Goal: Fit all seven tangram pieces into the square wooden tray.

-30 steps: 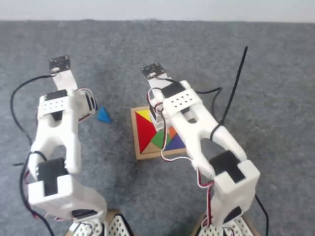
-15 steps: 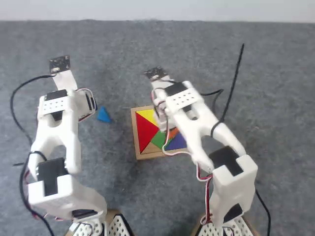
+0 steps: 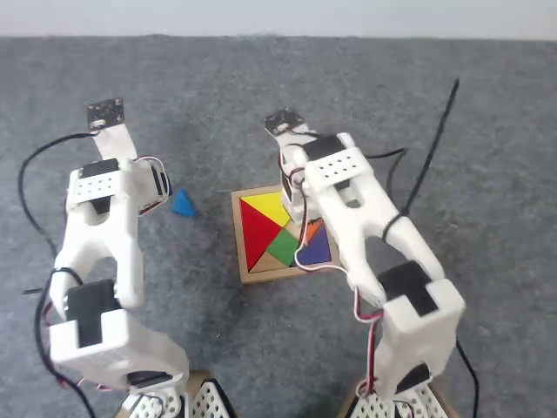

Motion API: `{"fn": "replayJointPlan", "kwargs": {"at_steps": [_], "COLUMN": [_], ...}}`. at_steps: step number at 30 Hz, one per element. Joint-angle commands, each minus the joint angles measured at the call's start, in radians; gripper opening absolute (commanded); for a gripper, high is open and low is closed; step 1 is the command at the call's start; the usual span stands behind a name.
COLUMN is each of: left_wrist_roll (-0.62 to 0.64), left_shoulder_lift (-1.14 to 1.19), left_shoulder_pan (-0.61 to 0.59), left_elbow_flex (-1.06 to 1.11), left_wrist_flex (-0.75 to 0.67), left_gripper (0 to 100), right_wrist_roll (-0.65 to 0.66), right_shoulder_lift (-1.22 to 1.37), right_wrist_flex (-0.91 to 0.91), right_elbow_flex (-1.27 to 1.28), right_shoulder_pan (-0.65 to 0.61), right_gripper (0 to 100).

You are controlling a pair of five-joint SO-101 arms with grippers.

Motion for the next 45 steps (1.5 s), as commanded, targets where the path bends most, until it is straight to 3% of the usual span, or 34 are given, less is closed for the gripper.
{"fn": "replayJointPlan", "kwargs": {"at_steps": [1,7,14,19,23,27,30,38,43,45], "left_wrist_roll": [0.005,0.005,0.002,0.0,-0.025,-0.12,-0.121,-0.126,-0.109,-0.048], "left_shoulder_lift": [-0.011,-0.011,-0.068,-0.242,-0.37,-0.319,-0.193,0.209,0.221,0.221], "left_shoulder_pan": [-0.006,-0.006,-0.006,0.002,0.029,0.123,0.126,0.107,0.106,0.106], "left_elbow_flex": [-0.05,-0.05,-0.01,0.157,0.291,0.294,0.194,-0.237,-0.251,-0.246], "left_wrist_flex": [0.006,0.006,-0.005,-0.124,-0.227,-0.23,-0.175,0.158,0.183,0.192], "left_gripper": [18,18,18,18,18,19,19,19,19,19], "right_wrist_roll": [0.014,0.017,0.023,0.055,0.057,0.051,0.051,0.058,0.058,0.06], "right_shoulder_lift": [-0.151,-0.105,-0.097,-0.242,-0.389,-0.516,-0.587,-0.636,-0.636,-0.636], "right_wrist_flex": [0.007,-0.173,-0.099,-0.024,-0.131,-0.257,-0.329,-0.441,-0.441,-0.441], "right_elbow_flex": [-0.005,0.161,0.118,0.164,0.305,0.465,0.552,0.654,0.657,0.657], "right_shoulder_pan": [-0.044,-0.159,-0.058,-0.021,0.033,0.035,0.008,-0.002,-0.007,-0.007], "right_gripper": [2.2,2.3,2.3,2.3,2.3,2.3,2.3,2.3,2.3,2.3]}}
